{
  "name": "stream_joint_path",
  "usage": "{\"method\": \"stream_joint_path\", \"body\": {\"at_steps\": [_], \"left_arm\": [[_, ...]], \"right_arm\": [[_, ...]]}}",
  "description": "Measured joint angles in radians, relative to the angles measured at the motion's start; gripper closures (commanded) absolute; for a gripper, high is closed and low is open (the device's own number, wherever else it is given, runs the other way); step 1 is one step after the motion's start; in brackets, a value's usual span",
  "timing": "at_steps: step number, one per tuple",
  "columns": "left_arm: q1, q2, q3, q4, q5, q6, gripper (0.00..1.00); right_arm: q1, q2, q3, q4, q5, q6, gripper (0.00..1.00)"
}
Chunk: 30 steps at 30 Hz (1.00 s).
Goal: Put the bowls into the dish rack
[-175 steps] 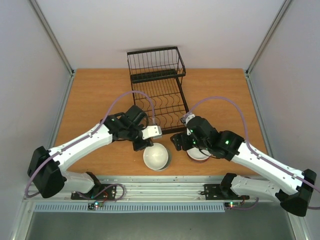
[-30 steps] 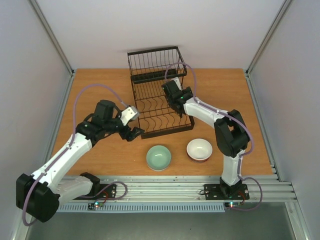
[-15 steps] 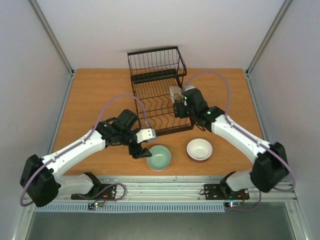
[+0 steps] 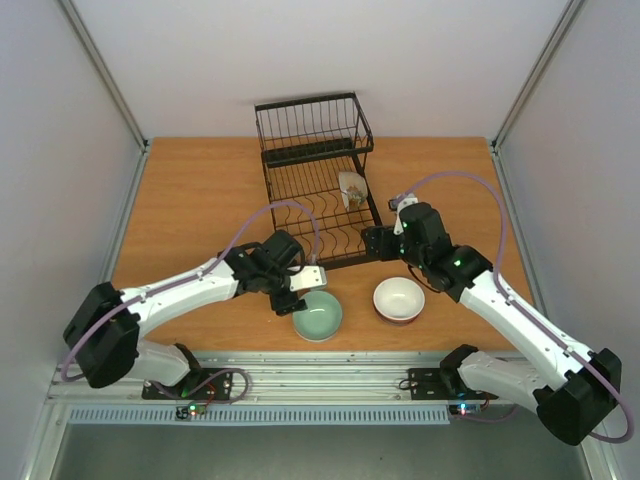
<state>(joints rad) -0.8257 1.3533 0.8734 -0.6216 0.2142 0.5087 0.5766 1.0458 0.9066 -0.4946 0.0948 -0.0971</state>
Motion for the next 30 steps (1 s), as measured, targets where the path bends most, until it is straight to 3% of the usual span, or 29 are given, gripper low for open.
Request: {"method": "stream_joint_path", "body": {"at_steps": [11,17,24,30], "left_arm": [[-0.002,0.063,0.014,0.028,-0.042,-0.008,0.30],[-0.002,0.067,0.017,0.028,-0.039,-0.016,0.51],[-0.002,0.068,0.017,0.027,-0.029,-0.023,0.62],[-0.002,0.073,0.017,0.024,-0.008,-0.023,0.79]], "right_arm": [[0.000,0.004,-0.033,-0.014,-0.004,0.014,0.13],[0.000,0.021,-0.034,-0.014,-0.006,0.014,0.13],[0.000,0.031,-0.034,-0.014,-0.006,0.015,0.13],[0.000,0.031,-0.034,-0.014,-0.006,0.016,0.13]]}}
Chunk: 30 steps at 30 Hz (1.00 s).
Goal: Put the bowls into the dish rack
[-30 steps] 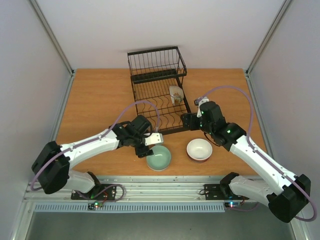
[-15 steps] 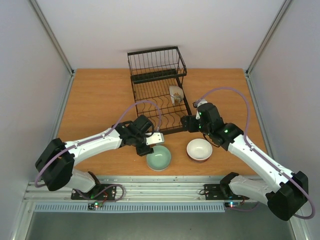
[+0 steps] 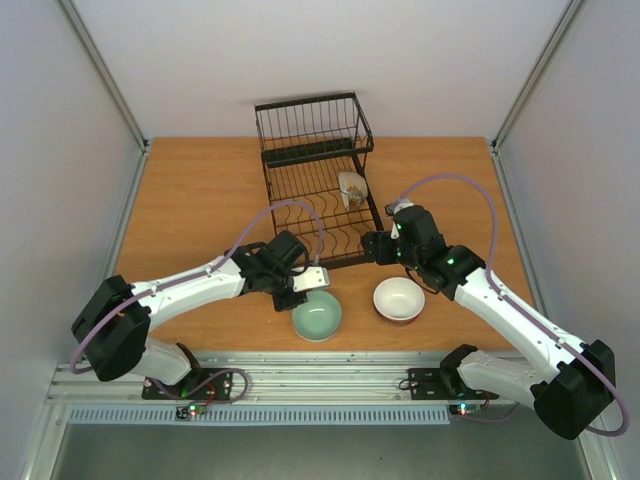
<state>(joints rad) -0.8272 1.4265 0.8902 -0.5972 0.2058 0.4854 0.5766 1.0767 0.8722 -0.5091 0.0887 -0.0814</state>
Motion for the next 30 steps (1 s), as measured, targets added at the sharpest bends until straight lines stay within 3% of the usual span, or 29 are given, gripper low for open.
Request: {"method": "stream_joint_path", "body": {"at_steps": [7,22,30], "left_arm": [[0.001,0.001,0.014,-0.001,0.030,-0.008,0.99],[-0.005,-0.007,0.032,-0.012,0.078,-0.005,0.99],[-0.003,-0.079,0.032,-0.080,0.123,0.018,0.99]], "right_arm": [[0.000,0.001,0.000,0.000,0.000,0.003,0.13],[0.000,0.001,-0.006,-0.003,-0.009,0.006,0.13],[0.000,-0.017,-0.007,-0.016,-0.131,0.010,0.12]]}}
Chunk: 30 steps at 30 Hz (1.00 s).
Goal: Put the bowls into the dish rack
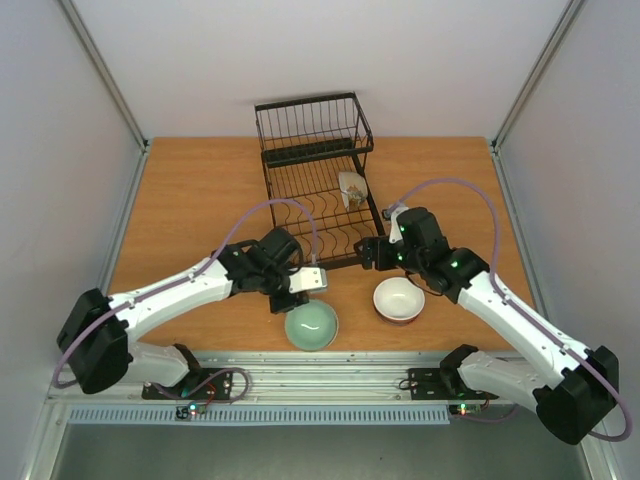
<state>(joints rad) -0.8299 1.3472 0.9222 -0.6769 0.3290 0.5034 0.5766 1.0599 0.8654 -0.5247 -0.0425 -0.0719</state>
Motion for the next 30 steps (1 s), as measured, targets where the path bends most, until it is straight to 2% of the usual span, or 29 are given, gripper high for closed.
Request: {"method": "stream_joint_path", "body": {"at_steps": [9,19,25,30], "left_arm": [[0.106,-0.082,0.016,-0.058,0.153,0.007,0.99],[0.239,-0.132,0.019,-0.083,0.346,-0.003,0.99],[0.340,-0.177,0.019,-0.082,0.479,-0.022,1.00],[0.382,-0.203,0.019,-0.081,0.536,-0.032,0.99]], "right_arm": [[0.000,-0.140,-0.021,0.001,-0.225,0.029,0.11],[0.000,-0.206,-0.100,0.049,-0.439,0.105,0.08],[0.000,-0.204,-0.199,0.225,-0.605,0.223,0.07],[0.002,-0.171,-0.279,0.408,-0.708,0.336,0.05]]}}
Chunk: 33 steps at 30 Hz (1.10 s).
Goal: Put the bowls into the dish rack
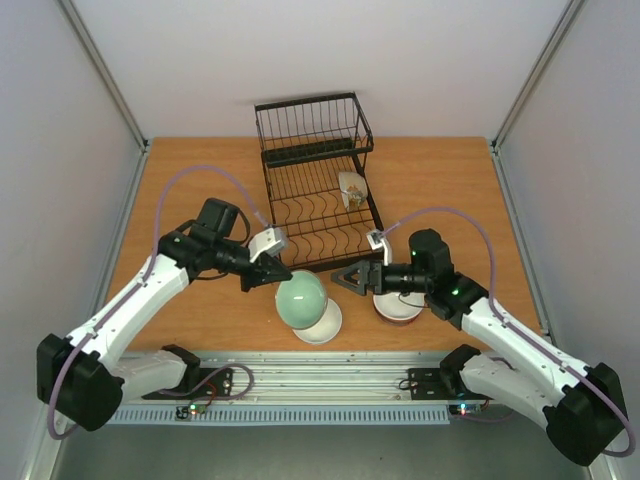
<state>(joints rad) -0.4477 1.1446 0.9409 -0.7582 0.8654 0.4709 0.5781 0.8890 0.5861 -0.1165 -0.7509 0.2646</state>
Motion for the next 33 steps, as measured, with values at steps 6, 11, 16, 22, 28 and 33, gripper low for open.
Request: {"method": "stream_joint_path", "body": {"at_steps": [6,11,16,22,28,33], "left_arm": [[0.028,-0.001,0.000,-0.002,0.061,0.000,1.00],[0.034,-0.001,0.000,-0.003,0.082,0.001,0.99],[0.037,-0.002,0.000,-0.004,0.090,0.001,0.99],[0.039,-0.016,0.000,-0.003,0.090,0.001,0.99],[0.041,-0.021,0.000,-0.002,0.089,0.001,0.99],[0.043,-0.021,0.000,-0.001,0.087,0.002,0.99]], "right_arm": [[0.027,0.058,-0.026,0.179,-0.067,0.097,0.02],[0.058,0.091,-0.029,0.296,-0.097,0.146,0.01],[0.093,0.131,-0.030,0.344,-0.098,0.164,0.01],[0.167,0.189,-0.030,0.356,-0.089,0.163,0.05],[0.209,0.227,-0.029,0.356,-0.082,0.161,0.14],[0.216,0.232,-0.021,0.353,-0.079,0.166,0.33]]}}
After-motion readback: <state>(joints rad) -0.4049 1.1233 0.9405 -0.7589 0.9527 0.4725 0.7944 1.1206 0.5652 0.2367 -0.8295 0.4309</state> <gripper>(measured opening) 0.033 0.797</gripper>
